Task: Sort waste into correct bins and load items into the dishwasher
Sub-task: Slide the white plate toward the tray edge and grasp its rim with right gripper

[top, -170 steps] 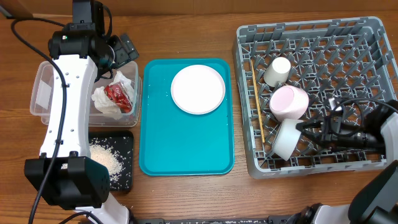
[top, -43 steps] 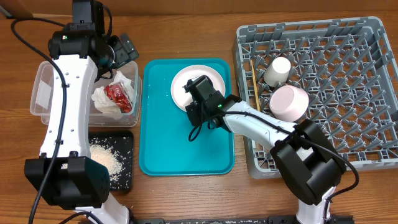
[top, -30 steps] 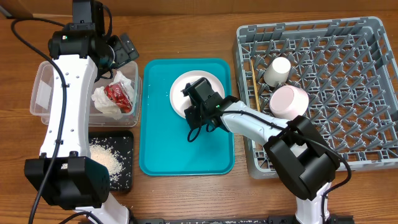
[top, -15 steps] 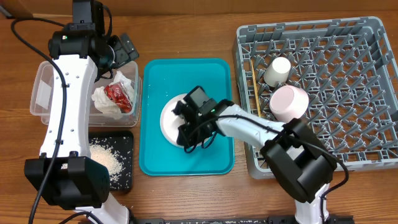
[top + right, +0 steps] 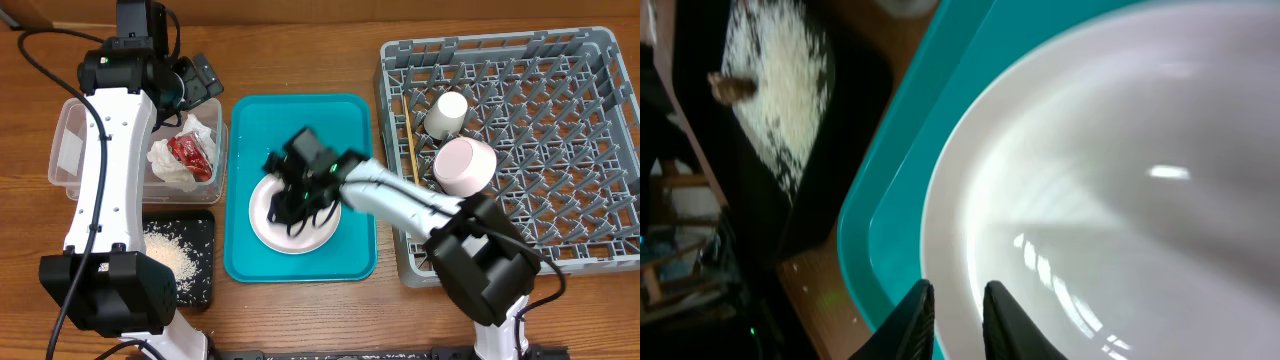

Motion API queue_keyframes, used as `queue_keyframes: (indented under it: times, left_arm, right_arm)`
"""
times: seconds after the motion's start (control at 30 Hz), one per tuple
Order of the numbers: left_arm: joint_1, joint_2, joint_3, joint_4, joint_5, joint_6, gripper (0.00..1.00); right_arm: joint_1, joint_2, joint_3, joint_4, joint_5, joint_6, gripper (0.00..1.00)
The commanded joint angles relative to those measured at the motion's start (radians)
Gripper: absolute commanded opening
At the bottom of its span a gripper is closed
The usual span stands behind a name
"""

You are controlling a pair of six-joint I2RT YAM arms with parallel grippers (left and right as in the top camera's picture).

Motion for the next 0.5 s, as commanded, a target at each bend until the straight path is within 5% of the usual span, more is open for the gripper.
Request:
queue_keyframes:
  times: [0.0,0.17,0.47]
  left_arm:
    - [-0.008,-0.014,0.014,0.004,0.004,0.012,1.0]
    - [-0.008,-0.014,0.014,0.004,0.004,0.012,1.0]
    - [-0.008,-0.014,0.014,0.004,0.004,0.012,1.0]
  right_arm:
    - [-0.055,-0.055,0.1,-0.079,0.109,-0.026,0.22]
    - [-0.079,-0.069,0.114,-0.163,0.317,-0.025,0.45]
    - [-0.079,-0.068,0.112,-0.271,0.467,-0.024,0.56]
